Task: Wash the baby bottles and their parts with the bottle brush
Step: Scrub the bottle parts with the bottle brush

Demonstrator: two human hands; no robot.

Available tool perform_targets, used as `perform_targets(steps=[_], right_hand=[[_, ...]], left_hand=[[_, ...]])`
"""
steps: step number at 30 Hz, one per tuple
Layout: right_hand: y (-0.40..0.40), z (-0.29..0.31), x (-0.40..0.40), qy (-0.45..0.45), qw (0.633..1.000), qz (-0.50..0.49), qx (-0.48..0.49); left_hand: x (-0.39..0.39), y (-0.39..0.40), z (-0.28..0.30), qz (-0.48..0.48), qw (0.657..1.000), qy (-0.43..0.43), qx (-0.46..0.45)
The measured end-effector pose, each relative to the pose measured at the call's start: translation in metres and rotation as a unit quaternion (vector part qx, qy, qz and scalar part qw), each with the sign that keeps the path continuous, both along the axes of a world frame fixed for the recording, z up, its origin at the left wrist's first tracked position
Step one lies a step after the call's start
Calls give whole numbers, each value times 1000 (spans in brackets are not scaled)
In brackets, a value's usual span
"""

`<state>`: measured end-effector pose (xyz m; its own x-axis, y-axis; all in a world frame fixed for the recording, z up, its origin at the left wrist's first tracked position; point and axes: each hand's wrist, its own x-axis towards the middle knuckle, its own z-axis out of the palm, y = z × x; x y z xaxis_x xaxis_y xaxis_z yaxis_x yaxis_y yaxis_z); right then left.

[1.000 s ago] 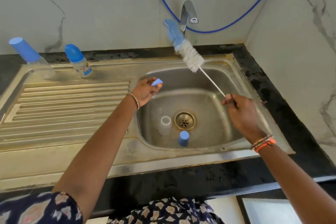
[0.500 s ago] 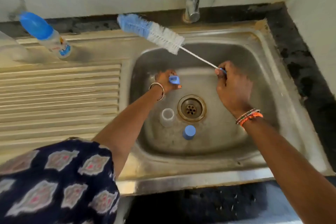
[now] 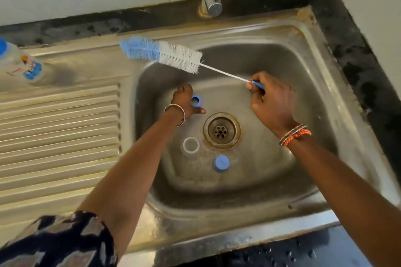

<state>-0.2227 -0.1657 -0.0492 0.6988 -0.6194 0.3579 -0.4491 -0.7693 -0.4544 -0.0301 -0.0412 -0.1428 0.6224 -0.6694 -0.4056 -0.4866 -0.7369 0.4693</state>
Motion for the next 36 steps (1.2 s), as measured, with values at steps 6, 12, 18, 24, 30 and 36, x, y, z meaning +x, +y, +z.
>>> perform_targets(steps=[6,12,18,24,30,36], right_hand=[[17,3,-21,-32,998,8,44],[19,14,-39,-30,997,5,68],[25,40,-74,-66,997,-12,42],[34,91,-114,-122,991,55,26],[53,111,-150,-149,985,58,-64],[67,114,-160,-121,985,72,-102]], left_hand=[[-8,16,3,-96,989,-31,106],[-3,27,8,-55,997,-33,45],[-12,28,79,239,882,243,-324],[-23,47,162,384,700,342,-497],[-24,78,214,441,622,331,-555],[-30,104,235,440,674,276,-525]])
